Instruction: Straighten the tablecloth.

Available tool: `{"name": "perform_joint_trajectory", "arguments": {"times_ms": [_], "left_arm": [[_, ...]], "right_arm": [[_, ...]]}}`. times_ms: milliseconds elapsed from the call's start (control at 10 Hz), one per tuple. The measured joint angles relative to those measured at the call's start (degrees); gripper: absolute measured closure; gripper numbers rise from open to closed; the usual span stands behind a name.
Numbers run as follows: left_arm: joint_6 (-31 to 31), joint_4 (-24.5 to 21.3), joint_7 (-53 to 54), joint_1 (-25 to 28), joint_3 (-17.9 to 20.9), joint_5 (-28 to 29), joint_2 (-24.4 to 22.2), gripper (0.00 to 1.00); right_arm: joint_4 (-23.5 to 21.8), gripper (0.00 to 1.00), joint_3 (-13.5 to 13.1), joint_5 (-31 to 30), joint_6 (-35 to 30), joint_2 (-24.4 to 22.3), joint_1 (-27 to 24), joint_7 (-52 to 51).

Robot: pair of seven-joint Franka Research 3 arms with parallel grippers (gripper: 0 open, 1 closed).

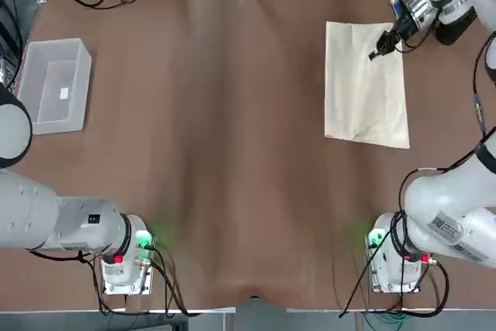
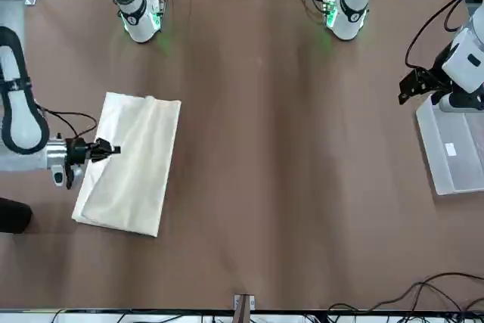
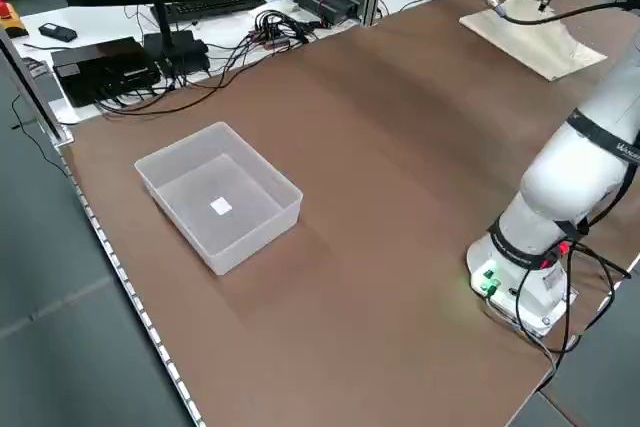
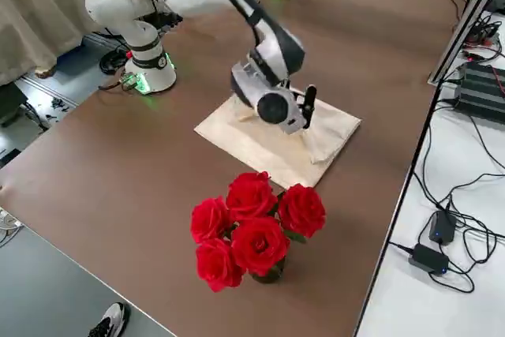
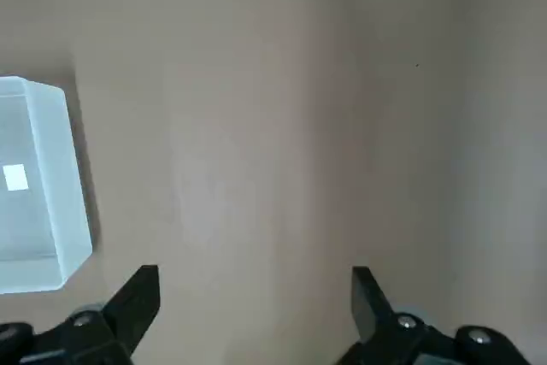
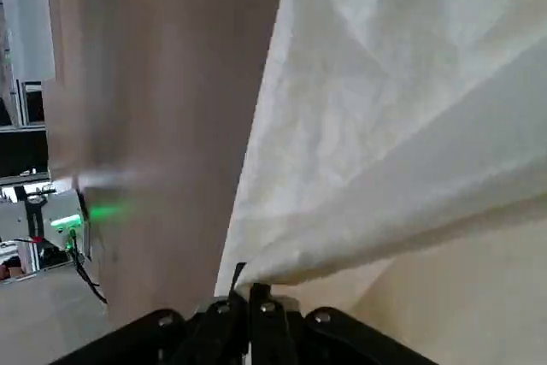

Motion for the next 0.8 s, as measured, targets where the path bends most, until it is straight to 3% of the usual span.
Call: {"name": "perform_joint_trajectory", "arguments": {"times_ms": [500, 800], "left_arm": [[0.00, 0.00, 0.00, 0.03, 0.03, 0.00, 0.00, 0.01], [0.00, 0.00, 0.00, 0.06, 0.05, 0.00, 0.00, 0.01]], "right_arm": [[1.82, 0.97, 1.15, 5.67, 0.38, -2.54, 10.79, 3.96], [1.84, 0.97, 1.31, 6.96, 7.44, -2.55, 19.86, 5.14]]}}
